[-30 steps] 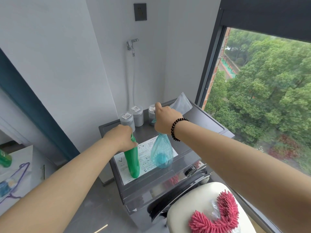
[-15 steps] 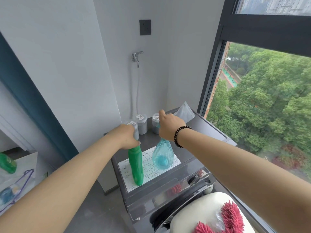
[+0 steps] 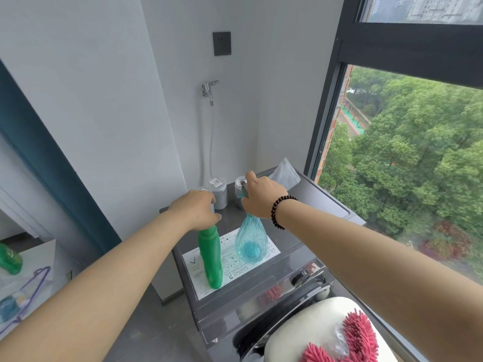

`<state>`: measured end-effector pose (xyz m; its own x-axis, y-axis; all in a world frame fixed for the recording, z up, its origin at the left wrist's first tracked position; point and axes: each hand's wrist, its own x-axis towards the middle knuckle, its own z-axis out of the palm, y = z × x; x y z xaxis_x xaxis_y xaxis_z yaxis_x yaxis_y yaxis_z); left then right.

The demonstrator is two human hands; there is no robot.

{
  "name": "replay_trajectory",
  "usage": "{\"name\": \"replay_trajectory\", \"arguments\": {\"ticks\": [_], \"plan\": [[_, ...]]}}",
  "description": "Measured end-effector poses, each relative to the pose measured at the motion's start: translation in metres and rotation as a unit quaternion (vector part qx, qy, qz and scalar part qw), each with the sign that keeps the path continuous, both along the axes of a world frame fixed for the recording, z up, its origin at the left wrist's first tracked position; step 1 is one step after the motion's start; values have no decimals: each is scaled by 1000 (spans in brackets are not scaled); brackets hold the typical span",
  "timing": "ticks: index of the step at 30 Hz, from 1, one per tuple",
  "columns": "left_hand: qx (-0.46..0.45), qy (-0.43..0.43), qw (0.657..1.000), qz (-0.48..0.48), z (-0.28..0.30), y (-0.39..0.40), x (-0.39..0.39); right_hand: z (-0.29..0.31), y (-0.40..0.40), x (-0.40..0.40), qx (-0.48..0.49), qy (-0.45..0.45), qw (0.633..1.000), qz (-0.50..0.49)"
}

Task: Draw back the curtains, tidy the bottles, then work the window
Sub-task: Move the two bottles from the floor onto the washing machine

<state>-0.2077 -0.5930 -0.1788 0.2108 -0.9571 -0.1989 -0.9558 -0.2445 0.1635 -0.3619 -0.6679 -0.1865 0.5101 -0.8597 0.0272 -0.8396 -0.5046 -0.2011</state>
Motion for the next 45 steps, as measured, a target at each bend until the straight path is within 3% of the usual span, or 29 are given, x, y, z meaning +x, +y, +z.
{"name": "replay_trajectory", "arguments": {"ticks": [5,11,19,35,45], "plan": [[-22,20,1000,3,4,1,3,8,8,-5,-18,0,1000,-11],[-76,0,997,-14,7,11,-14,12,27,-18,-107,-11,994,-17],[-96,-13,994,-57,25,40,-39,34,74,-49,-130,8,991,-38],[-169,-62,965,-190,72,159,-157,83,246,-154,-211,3,965,-158],[-175,-36,939,-294,76,201,-236,95,334,-236,-226,24,945,-235]]}}
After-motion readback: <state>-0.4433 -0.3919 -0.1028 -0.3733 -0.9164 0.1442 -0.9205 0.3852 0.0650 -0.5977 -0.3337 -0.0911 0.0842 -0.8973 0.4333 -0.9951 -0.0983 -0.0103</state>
